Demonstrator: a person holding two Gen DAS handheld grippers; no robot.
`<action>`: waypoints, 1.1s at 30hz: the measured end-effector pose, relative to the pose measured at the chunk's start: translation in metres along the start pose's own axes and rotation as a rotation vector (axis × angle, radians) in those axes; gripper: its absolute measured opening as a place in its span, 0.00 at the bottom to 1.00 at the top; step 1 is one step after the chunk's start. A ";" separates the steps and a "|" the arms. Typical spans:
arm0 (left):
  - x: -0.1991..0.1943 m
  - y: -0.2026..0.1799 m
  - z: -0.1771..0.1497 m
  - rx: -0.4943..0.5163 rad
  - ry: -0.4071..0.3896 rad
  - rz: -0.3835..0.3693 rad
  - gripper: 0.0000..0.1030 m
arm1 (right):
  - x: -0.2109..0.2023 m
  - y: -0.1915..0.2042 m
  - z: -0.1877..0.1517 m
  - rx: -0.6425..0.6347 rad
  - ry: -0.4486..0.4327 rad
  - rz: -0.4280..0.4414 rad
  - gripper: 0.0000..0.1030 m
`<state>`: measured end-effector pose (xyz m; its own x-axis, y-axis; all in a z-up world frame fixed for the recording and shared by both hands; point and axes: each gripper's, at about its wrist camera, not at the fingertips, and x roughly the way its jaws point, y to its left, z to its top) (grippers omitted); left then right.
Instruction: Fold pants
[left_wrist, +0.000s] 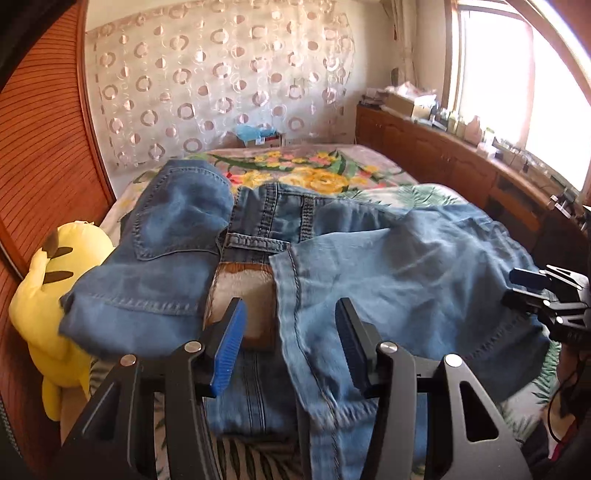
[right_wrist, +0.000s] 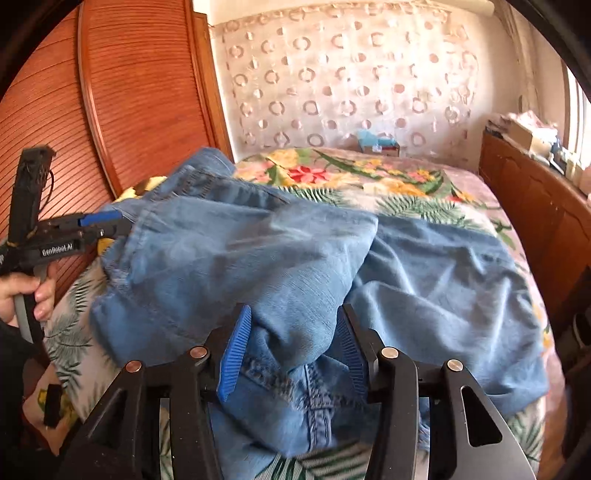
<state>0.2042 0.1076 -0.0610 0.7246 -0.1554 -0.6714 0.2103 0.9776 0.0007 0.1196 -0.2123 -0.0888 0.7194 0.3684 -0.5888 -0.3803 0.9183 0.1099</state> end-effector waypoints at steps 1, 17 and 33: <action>0.005 0.000 0.002 0.004 0.008 0.002 0.50 | 0.006 -0.002 -0.002 0.011 0.005 0.002 0.49; 0.010 0.000 0.037 0.032 0.002 0.017 0.05 | 0.011 -0.015 -0.005 0.049 -0.031 -0.029 0.49; 0.027 0.013 0.063 0.077 0.063 0.089 0.22 | -0.006 -0.022 -0.004 0.053 -0.047 -0.033 0.49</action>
<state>0.2682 0.1068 -0.0325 0.7006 -0.0574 -0.7112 0.1986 0.9731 0.1171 0.1213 -0.2349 -0.0913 0.7579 0.3433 -0.5547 -0.3256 0.9359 0.1345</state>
